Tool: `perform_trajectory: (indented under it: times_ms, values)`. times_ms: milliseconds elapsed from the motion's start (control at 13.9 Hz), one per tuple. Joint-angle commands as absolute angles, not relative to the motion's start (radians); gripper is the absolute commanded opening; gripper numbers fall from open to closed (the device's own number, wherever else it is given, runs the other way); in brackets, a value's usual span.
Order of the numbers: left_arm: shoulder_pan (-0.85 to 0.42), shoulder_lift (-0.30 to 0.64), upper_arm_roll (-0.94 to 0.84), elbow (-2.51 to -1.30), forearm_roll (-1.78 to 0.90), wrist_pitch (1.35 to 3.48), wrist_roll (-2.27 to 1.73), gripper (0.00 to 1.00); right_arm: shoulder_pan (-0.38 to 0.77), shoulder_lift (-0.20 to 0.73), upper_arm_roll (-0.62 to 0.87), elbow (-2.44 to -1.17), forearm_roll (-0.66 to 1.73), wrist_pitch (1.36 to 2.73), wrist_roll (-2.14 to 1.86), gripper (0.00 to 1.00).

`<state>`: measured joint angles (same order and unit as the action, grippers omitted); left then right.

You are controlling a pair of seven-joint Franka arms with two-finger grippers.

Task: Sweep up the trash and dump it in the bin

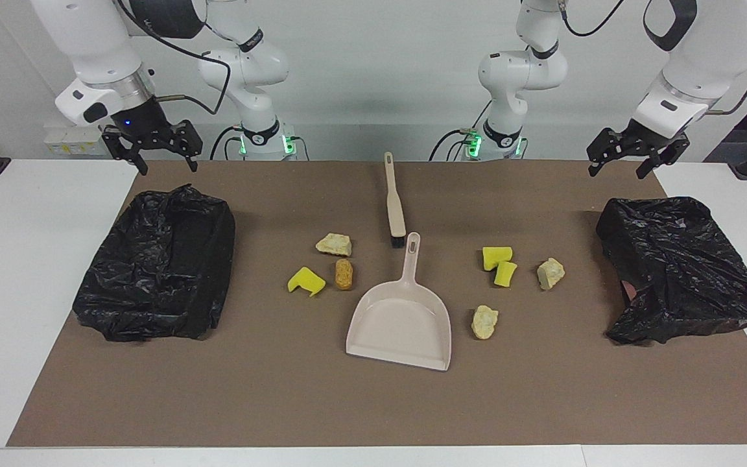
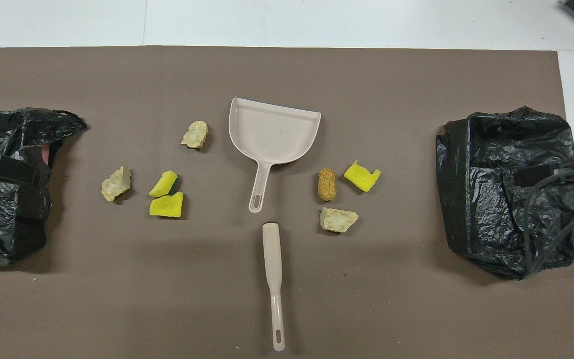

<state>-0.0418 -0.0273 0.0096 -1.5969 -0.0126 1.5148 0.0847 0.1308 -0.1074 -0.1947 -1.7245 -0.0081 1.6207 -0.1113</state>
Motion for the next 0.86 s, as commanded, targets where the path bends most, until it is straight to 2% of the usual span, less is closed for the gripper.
perform_trajectory:
  times_ms: [0, 792]
  values:
    - [-0.035, -0.038, 0.009, -1.592, -0.002, 1.493, 0.101, 1.0, 0.109, -0.109, -0.148, -1.706, -0.02, 1.595, -0.112, 1.0]
    - [-0.058, -0.046, -0.005, -1.626, -0.011, 1.509, 0.086, 1.0, 0.11, -0.133, -0.129, -1.706, -0.041, 1.583, -0.109, 1.0]
